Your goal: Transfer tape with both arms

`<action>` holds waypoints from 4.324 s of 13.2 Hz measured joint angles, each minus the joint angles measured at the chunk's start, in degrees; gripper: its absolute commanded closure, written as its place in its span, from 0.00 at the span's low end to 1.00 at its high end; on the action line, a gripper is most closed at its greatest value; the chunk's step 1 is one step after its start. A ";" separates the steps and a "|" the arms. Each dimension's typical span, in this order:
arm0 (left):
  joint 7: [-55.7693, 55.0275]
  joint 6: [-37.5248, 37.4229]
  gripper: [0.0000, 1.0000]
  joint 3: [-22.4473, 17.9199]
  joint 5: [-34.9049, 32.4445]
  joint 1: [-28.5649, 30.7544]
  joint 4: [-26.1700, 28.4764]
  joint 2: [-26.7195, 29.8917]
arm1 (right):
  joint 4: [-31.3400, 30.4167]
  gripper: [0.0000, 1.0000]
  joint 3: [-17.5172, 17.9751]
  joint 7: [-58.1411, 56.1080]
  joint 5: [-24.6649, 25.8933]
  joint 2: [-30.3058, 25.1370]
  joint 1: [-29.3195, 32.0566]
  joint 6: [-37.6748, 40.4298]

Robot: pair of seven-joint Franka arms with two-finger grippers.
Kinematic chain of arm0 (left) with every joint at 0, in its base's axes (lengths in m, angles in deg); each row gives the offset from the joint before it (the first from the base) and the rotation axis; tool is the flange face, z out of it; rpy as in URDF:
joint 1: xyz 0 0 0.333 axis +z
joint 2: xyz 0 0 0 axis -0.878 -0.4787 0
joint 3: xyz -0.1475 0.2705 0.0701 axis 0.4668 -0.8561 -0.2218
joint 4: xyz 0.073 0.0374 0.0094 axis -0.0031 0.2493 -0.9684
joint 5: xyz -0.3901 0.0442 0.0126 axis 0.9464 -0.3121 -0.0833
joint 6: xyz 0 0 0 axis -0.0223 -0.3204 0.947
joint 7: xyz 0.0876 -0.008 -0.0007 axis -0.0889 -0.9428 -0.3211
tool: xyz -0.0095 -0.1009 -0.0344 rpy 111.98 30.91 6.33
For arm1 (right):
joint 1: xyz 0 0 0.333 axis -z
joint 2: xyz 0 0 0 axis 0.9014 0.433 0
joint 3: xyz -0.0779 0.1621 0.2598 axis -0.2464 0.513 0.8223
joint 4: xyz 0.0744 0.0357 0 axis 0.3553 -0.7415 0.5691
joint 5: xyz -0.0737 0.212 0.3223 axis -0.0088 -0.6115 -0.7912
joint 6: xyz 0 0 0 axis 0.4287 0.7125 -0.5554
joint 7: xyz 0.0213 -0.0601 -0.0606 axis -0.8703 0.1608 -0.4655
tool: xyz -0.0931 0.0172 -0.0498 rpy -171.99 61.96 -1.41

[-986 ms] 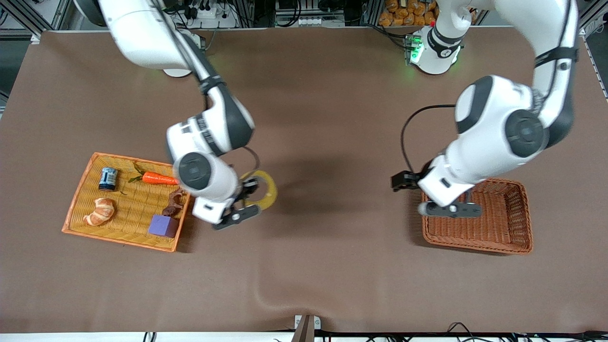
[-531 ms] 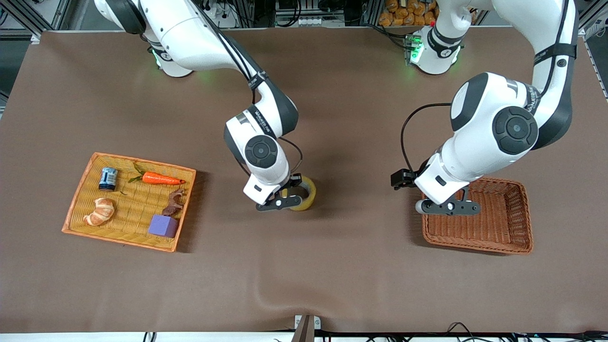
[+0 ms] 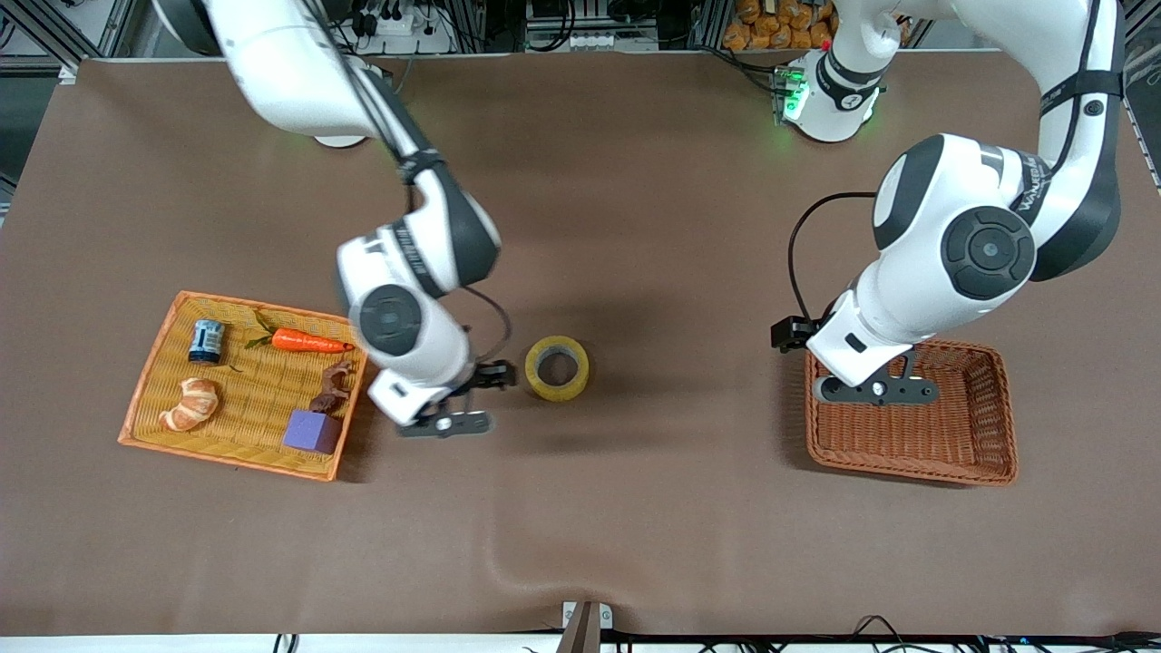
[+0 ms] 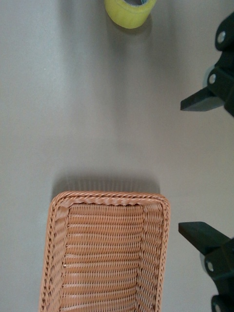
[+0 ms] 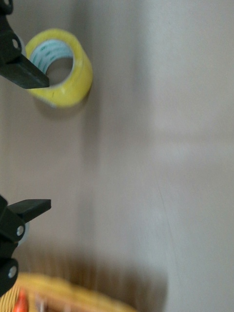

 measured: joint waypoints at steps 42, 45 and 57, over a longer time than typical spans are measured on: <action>-13.46 9.46 1.00 -4.30 -3.72 -2.85 -0.14 -6.89 | -22.41 0.00 3.64 -22.93 9.47 -39.20 30.70 18.24; -0.07 8.80 1.00 -4.30 -3.79 6.01 5.37 -5.21 | -22.43 0.00 4.47 -22.68 9.15 -39.20 30.64 18.23; 15.27 27.98 0.00 -1.15 -3.85 19.73 17.21 -2.74 | -22.37 0.00 5.30 -21.88 7.91 -40.04 30.41 16.62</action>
